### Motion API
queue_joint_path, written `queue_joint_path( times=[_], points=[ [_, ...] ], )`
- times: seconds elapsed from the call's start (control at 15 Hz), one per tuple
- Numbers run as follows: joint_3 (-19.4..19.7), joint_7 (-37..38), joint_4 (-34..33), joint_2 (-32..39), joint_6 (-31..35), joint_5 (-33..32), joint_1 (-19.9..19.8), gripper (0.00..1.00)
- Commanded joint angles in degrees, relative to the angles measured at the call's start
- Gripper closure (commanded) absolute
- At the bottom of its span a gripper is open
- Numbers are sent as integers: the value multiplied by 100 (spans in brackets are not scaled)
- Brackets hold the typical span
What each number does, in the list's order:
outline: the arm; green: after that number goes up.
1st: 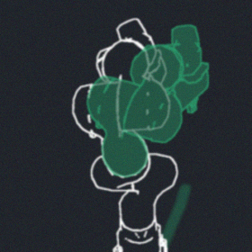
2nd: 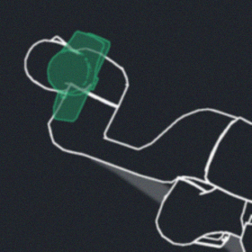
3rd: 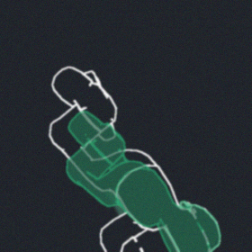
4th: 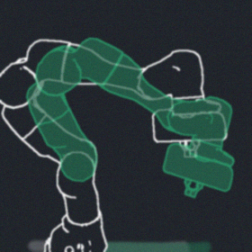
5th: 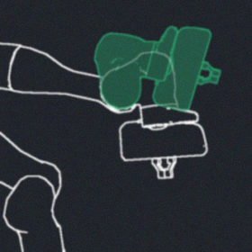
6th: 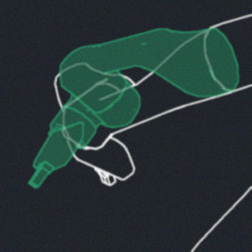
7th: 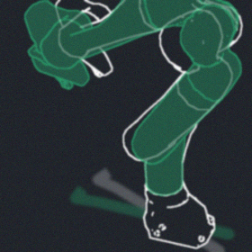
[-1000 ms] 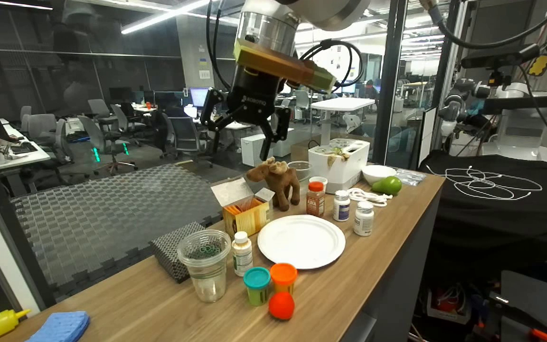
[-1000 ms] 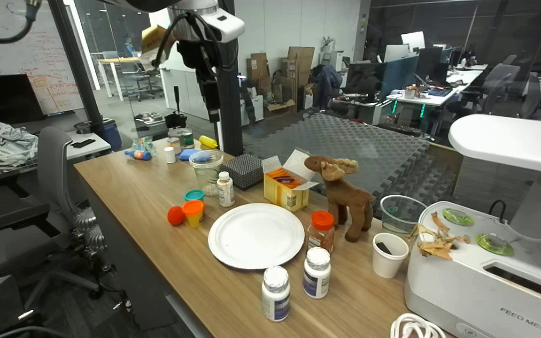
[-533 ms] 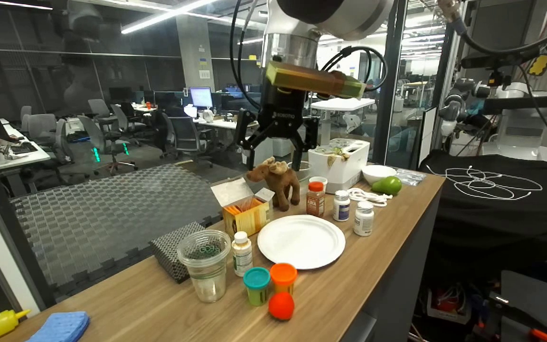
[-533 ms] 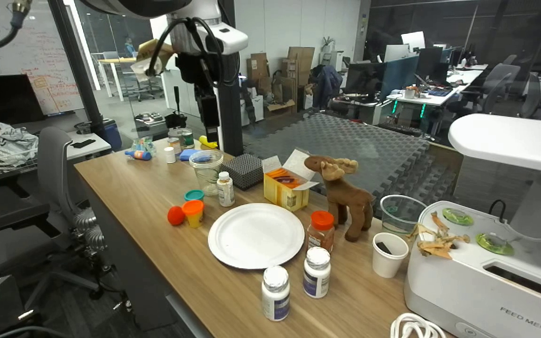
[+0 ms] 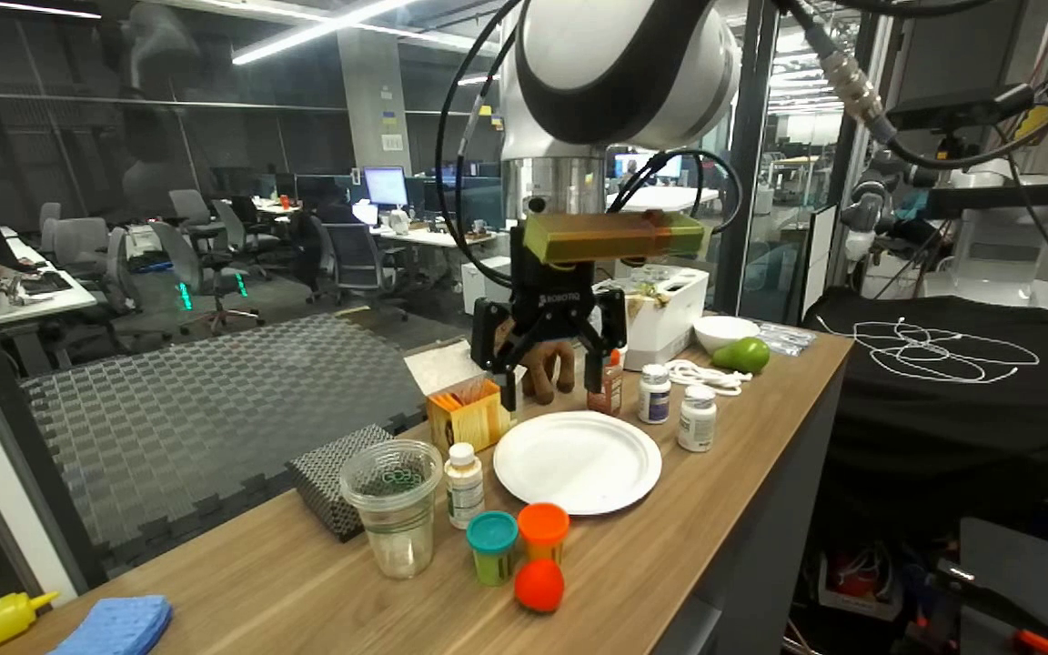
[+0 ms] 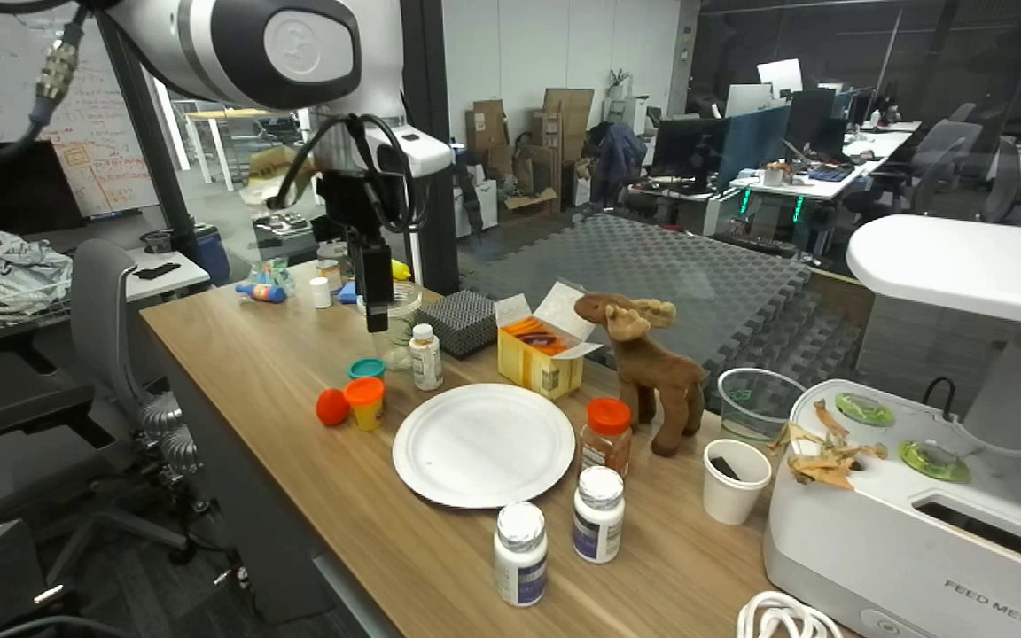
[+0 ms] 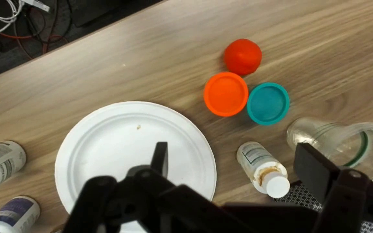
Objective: Pile up the plastic cups and put all the containers on the white plate
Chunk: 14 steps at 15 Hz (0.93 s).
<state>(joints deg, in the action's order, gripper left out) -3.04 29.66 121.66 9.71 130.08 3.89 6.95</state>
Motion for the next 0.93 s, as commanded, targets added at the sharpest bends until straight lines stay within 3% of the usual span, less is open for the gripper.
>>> queue_joint_path(
  times=[0.0,0.87],
  points=[
    [42,393,-426,517,50,-261,123,0],
    [263,764,-1436,1673,197,-753,653,0]
  ],
)
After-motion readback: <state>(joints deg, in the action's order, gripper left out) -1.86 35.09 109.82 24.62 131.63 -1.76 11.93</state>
